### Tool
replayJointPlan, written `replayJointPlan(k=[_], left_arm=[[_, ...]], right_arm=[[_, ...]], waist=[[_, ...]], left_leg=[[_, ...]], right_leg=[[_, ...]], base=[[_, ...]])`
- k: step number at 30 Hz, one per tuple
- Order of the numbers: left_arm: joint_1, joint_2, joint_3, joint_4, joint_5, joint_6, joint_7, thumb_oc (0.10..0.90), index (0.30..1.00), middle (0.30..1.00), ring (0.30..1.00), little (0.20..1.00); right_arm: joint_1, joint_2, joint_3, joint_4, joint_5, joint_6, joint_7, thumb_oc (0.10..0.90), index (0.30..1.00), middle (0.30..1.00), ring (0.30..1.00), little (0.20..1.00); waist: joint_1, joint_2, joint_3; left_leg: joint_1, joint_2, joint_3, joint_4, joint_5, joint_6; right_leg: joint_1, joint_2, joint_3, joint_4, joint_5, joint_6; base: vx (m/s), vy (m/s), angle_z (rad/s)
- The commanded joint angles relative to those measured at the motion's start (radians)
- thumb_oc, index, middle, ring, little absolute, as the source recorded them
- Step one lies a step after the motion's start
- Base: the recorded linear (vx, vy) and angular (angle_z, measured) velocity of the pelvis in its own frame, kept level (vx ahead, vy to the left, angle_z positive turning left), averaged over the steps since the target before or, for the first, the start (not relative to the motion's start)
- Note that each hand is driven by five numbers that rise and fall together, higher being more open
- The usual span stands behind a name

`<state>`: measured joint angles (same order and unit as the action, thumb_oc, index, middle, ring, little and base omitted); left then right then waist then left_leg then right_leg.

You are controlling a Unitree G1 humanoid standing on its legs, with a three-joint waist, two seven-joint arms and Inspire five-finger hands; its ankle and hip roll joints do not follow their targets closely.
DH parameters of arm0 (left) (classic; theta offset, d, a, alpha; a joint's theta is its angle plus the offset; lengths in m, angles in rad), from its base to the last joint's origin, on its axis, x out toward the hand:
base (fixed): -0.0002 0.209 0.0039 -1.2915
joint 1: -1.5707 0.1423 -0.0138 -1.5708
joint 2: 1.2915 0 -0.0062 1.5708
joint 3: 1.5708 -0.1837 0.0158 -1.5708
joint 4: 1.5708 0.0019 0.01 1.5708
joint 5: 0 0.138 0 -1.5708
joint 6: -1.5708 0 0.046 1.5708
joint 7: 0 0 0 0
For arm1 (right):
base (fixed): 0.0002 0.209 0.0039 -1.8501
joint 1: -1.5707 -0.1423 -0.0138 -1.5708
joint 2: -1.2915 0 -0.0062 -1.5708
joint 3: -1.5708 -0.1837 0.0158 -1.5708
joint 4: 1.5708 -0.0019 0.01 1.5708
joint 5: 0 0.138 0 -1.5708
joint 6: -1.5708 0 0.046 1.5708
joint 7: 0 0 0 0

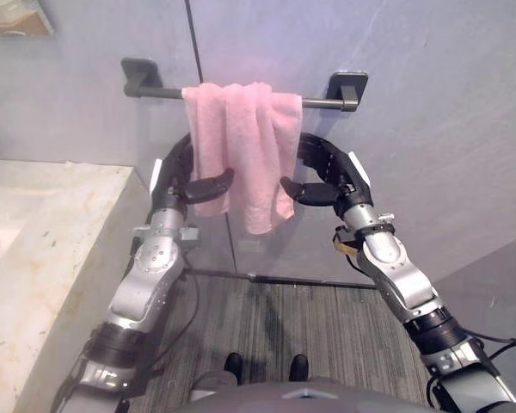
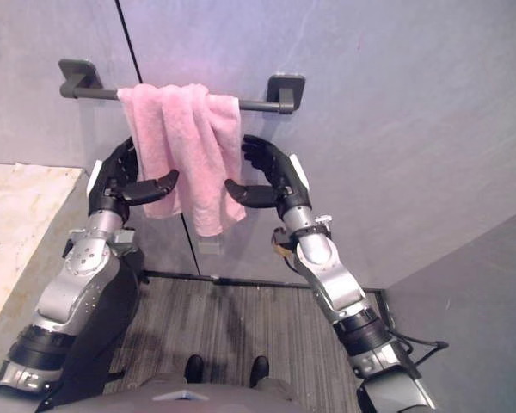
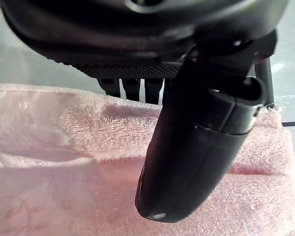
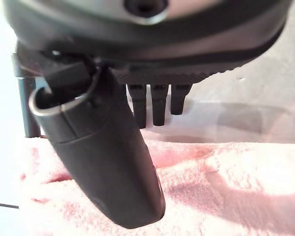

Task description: Organize the bathroom.

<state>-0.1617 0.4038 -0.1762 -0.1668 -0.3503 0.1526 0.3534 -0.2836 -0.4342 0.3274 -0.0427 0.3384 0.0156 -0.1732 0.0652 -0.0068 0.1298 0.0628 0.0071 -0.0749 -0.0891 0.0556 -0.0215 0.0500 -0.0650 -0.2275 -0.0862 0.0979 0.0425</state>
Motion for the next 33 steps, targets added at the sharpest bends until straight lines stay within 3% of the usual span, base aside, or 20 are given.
replayJointPlan(k=[1, 6, 7, 8, 9, 10, 11, 22, 33], left_arm=[[-0.155, 0.014, -0.044, 0.013, 0.022, -0.054, -0.021, 0.800, 0.900, 0.900, 0.900, 0.900], [-0.164, 0.018, -0.038, 0.025, 0.016, -0.049, -0.002, 0.800, 0.900, 0.900, 0.900, 0.900], [-0.165, 0.018, -0.037, 0.026, 0.018, -0.051, -0.002, 0.745, 0.818, 0.818, 0.818, 0.818], [-0.168, 0.019, -0.036, 0.030, 0.022, -0.055, -0.001, 0.566, 0.549, 0.549, 0.549, 0.549], [-0.170, 0.019, -0.034, 0.031, 0.020, -0.052, 0.001, 0.518, 0.476, 0.476, 0.476, 0.476], [-0.171, 0.018, -0.031, 0.035, 0.028, -0.053, 0.006, 0.400, 0.300, 0.300, 0.300, 0.300], [-0.173, 0.018, -0.030, 0.039, 0.031, -0.055, 0.009, 0.400, 0.300, 0.300, 0.300, 0.300], [-0.170, 0.030, 0.004, 0.035, 0.099, -0.077, 0.048, 0.400, 0.300, 0.300, 0.300, 0.300], [-0.117, 0.048, 0.064, 0.020, 0.114, -0.100, 0.084, 0.400, 0.300, 0.300, 0.300, 0.300]], right_arm=[[-0.310, 0.045, -0.005, -0.072, 0.000, -0.135, 0.032, 0.800, 0.900, 0.900, 0.900, 0.900], [-0.334, 0.043, -0.005, -0.062, 0.019, -0.137, 0.042, 0.800, 0.900, 0.900, 0.900, 0.900], [-0.337, 0.042, -0.004, -0.061, 0.021, -0.137, 0.042, 0.800, 0.900, 0.900, 0.900, 0.900], [-0.342, 0.041, -0.003, -0.059, 0.022, -0.136, 0.043, 0.690, 0.735, 0.735, 0.735, 0.735], [-0.346, 0.042, -0.003, -0.057, 0.019, -0.133, 0.041, 0.665, 0.698, 0.698, 0.698, 0.698], [-0.346, 0.043, -0.005, -0.053, 0.012, -0.138, 0.034, 0.424, 0.335, 0.335, 0.335, 0.335], [-0.347, 0.044, -0.005, -0.051, 0.012, -0.140, 0.027, 0.400, 0.300, 0.300, 0.300, 0.300], [-0.288, 0.025, -0.035, -0.077, -0.031, -0.144, 0.015, 0.400, 0.300, 0.300, 0.300, 0.300], [-0.154, -0.006, -0.081, -0.167, -0.027, -0.131, 0.074, 0.400, 0.300, 0.300, 0.300, 0.300]], waist=[[0.035, -0.022, -0.095], [0.037, -0.024, -0.097], [0.037, -0.025, -0.098], [0.037, -0.025, -0.099], [0.038, -0.026, -0.100], [0.038, -0.028, -0.101], [0.038, -0.029, -0.101], [0.022, -0.029, -0.097], [0.000, -0.028, -0.093]], left_leg=[[0.035, -0.044, 0.066, 0.002, -0.047, 0.026], [0.042, -0.047, 0.071, 0.002, -0.052, 0.029], [0.042, -0.047, 0.072, 0.002, -0.052, 0.029], [0.043, -0.048, 0.072, 0.002, -0.053, 0.030], [0.043, -0.049, 0.072, 0.002, -0.053, 0.031], [0.045, -0.050, 0.073, 0.002, -0.055, 0.032], [0.045, -0.050, 0.074, 0.002, -0.055, 0.032], [0.051, -0.055, 0.086, 0.002, -0.061, 0.041], [0.051, -0.051, 0.098, 0.002, -0.063, 0.040]], right_leg=[[0.083, -0.005, -0.015, -0.001, -0.056, 0.020], [0.086, -0.007, -0.014, -0.001, -0.056, 0.023], [0.086, -0.008, -0.014, -0.001, -0.056, 0.023], [0.087, -0.008, -0.014, -0.001, -0.056, 0.023], [0.087, -0.009, -0.014, -0.001, -0.055, 0.023], [0.088, -0.011, -0.014, -0.001, -0.055, 0.024], [0.088, -0.011, -0.014, -0.001, -0.055, 0.025], [0.085, -0.014, -0.001, -0.001, -0.050, 0.029], [0.079, -0.012, 0.013, -0.001, -0.046, 0.034]], base=[[0.04, 0.035, 0.02], [0.03, 0.027, 0.01], [0.00, 0.000, 0.00], [0.03, 0.032, 0.00], [0.05, 0.042, 0.00], [0.04, 0.033, 0.00], [0.04, 0.025, 0.00], [0.00, 0.000, 0.00], [-0.03, -0.007, -0.04]])
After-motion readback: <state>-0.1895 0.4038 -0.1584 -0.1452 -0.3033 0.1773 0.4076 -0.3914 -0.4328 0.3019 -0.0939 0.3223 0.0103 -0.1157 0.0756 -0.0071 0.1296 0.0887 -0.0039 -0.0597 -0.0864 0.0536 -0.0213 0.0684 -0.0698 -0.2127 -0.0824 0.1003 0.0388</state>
